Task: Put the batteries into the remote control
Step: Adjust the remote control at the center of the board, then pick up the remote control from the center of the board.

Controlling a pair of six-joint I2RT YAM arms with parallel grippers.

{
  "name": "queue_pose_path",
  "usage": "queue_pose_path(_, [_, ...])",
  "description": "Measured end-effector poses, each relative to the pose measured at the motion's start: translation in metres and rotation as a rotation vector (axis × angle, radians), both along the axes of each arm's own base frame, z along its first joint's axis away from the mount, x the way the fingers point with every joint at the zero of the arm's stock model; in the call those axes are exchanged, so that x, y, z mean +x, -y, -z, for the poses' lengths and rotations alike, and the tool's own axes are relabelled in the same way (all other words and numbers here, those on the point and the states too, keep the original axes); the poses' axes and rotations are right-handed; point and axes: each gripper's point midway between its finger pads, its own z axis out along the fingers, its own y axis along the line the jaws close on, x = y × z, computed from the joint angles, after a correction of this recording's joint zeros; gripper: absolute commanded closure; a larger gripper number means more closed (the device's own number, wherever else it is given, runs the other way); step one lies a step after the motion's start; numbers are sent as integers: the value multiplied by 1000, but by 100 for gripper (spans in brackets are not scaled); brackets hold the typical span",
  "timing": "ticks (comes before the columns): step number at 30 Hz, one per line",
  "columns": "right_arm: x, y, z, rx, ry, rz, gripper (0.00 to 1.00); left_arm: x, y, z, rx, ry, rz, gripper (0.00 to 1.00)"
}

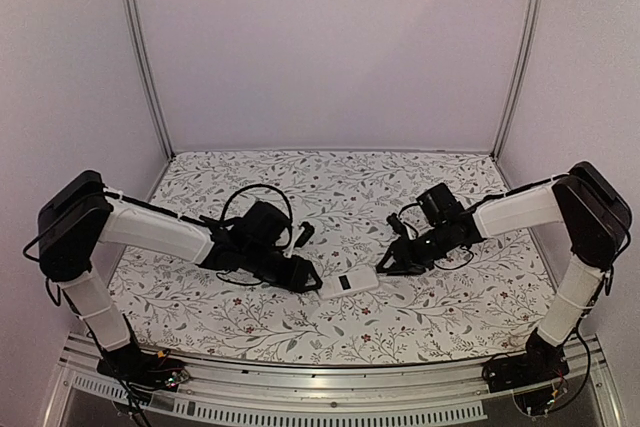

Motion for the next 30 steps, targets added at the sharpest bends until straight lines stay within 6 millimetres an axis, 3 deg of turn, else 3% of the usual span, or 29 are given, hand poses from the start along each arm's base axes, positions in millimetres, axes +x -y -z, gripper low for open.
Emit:
queue_pose_path(8, [19, 16, -42, 58, 104, 38, 38, 20, 8, -40, 50, 161, 143, 20])
queue_pose_path(12, [16, 22, -58, 77, 153, 35, 28, 23, 23, -51, 72, 225, 249, 18])
queue_pose_path(18, [13, 38, -84, 103, 243, 55, 23, 20, 55, -24, 220, 281, 437, 18])
queue_pose_path(23, [8, 49, -97, 114, 295, 76, 22, 10, 56, 15, 342, 252, 556, 25])
queue_pose_path(30, [-4, 58, -103, 130, 338, 85, 22, 10, 60, 21, 411, 298, 620, 50])
